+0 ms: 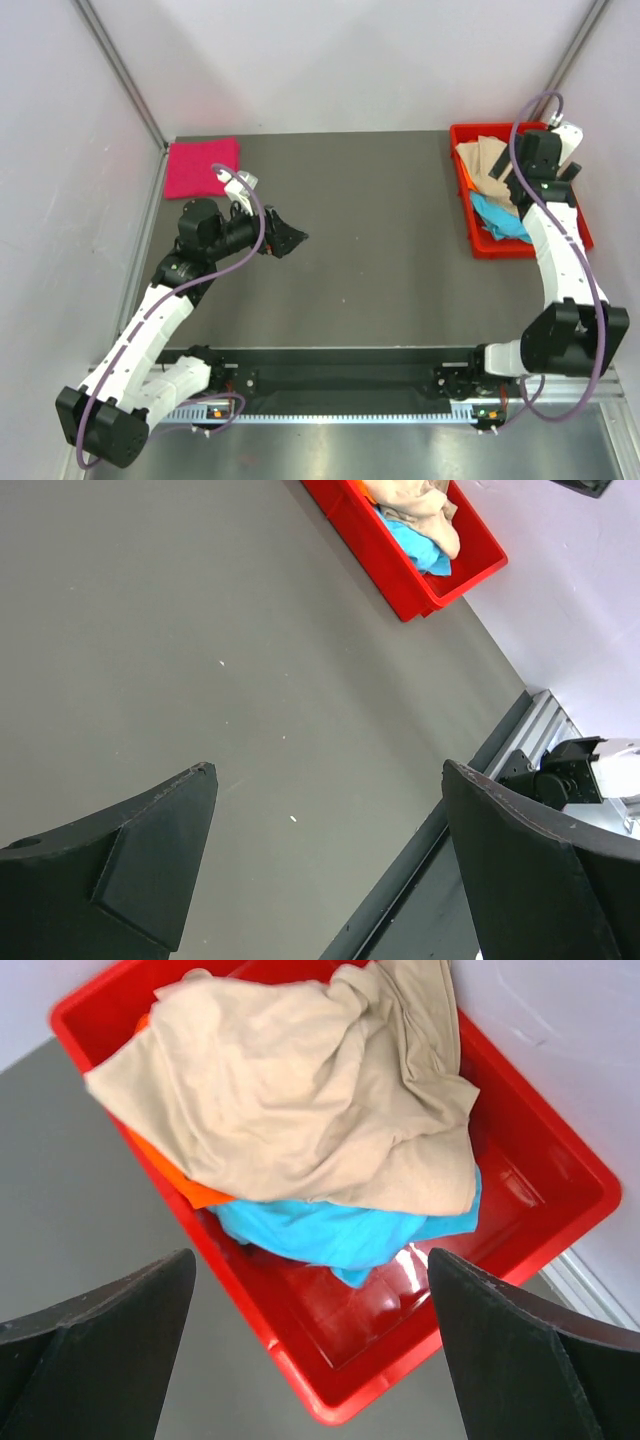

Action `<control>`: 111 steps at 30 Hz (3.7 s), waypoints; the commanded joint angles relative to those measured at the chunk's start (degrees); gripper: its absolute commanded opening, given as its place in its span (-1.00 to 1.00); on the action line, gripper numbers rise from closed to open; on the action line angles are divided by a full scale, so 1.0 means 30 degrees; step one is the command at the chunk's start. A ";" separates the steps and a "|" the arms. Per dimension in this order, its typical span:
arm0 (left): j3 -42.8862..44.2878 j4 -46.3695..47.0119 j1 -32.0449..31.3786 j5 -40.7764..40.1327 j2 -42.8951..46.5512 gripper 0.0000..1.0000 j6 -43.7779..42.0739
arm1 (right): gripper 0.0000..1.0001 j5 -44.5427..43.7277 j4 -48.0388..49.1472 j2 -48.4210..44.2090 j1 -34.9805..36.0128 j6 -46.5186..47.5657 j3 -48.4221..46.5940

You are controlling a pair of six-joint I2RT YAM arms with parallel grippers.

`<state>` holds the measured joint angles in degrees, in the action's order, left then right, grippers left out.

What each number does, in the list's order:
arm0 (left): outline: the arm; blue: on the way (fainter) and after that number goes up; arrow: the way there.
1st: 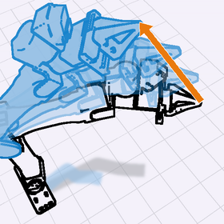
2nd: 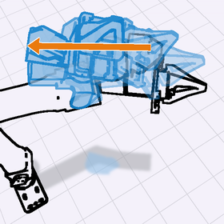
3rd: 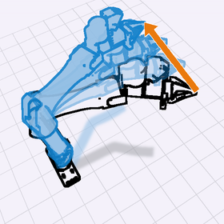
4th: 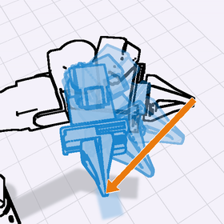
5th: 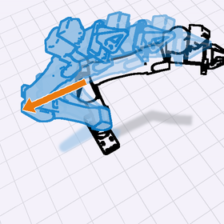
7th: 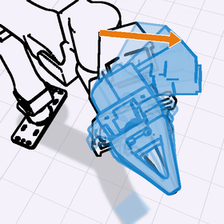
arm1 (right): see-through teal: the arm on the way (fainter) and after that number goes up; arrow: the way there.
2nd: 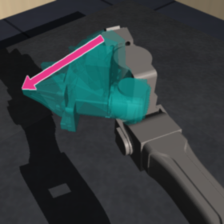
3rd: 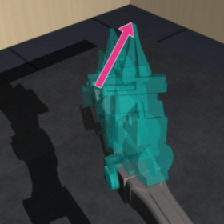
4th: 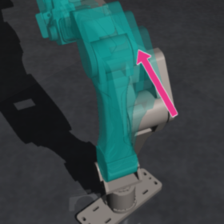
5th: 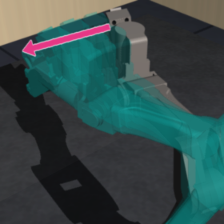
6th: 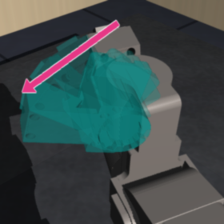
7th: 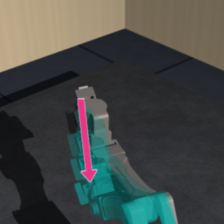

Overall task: Fold and stack the t-shirts
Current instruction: Grab the tshirt from the pile, then move the tshirt to the center of the board, then flatten the tshirt out

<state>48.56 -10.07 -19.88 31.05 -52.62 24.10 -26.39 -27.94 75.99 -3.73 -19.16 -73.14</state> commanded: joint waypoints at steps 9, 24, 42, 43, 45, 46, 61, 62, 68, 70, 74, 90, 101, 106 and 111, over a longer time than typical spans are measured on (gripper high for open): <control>-0.0365 0.1129 0.0034 0.0344 0.0578 0.96 0.0141 | 0.97 0.4488 0.2721 0.4726 -0.3621 -0.0997 -0.2365; -0.0335 0.0923 0.0064 0.0315 0.0080 0.92 0.0171 | -0.08 0.6473 0.3957 1.0381 -0.4206 -0.1849 -0.4002; -0.0131 -0.0422 0.1060 -0.5215 0.1161 0.85 0.0112 | -1.00 1.5210 0.1575 -0.3524 0.2375 -0.2924 -0.5172; -0.0101 -0.0917 0.1060 -0.6121 0.1308 0.85 0.0054 | -1.00 1.5271 0.2943 -0.4924 0.3110 -0.4265 -0.3816; 0.0306 -0.1563 0.1060 -0.8924 0.1485 0.84 -0.0004 | -1.00 1.5593 0.4386 -0.6163 0.5103 -0.5386 0.0563; 0.0454 -0.2524 0.1060 -0.9813 0.1515 0.84 0.0169 | -1.00 1.5478 0.5640 -0.7183 0.5776 -0.6175 0.1955; -0.0336 -0.3853 0.0127 -0.3172 -0.1088 0.70 0.0727 | 0.13 0.7402 0.0394 -0.7219 1.2934 -0.5682 0.8857; -0.0219 -0.3591 -0.0429 -0.3607 -0.1905 0.68 0.0785 | 0.16 0.5100 -0.0462 -0.7571 1.2816 -0.6061 0.8651; 0.1476 -0.1190 -0.6113 -0.6309 -0.6586 0.74 0.0991 | 0.27 0.2374 -0.3869 -1.0325 1.1089 -0.9227 1.0022; 0.1947 -0.0108 -0.7461 -0.6219 -0.8145 0.76 0.0933 | 0.27 0.3024 -0.3927 -1.1351 1.0562 -0.9755 1.0844; 0.3644 0.0162 -0.8928 -0.6393 -1.2214 0.77 0.0669 | 0.27 0.2676 -0.5068 -1.2378 1.0178 -1.0196 1.1052; 0.4149 -0.4746 -0.1113 -0.9144 -0.9418 -1.00 0.2253 | 0.30 0.2965 -0.5393 -1.1679 1.0090 -0.8791 1.0230; -0.1979 -0.5138 -0.0551 -0.8116 -0.3585 0.34 0.2930 | 0.13 0.6773 -0.0069 -0.7699 1.0090 -0.9695 1.3189; 0.0918 -0.6254 -0.0551 -1.0114 -0.3874 0.47 0.1637 | 0.05 0.7597 0.1727 -0.5176 1.1288 -1.1657 1.3220; 0.1687 -0.6315 -0.0551 -1.0783 -0.5221 0.48 0.1284 | 0.00 0.6544 0.2576 -0.4322 1.3686 -1.5669 1.4213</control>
<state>52.21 -28.93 -21.65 2.11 -66.26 29.93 -5.58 -24.40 63.11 33.56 -57.49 -31.79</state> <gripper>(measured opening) 0.742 0.503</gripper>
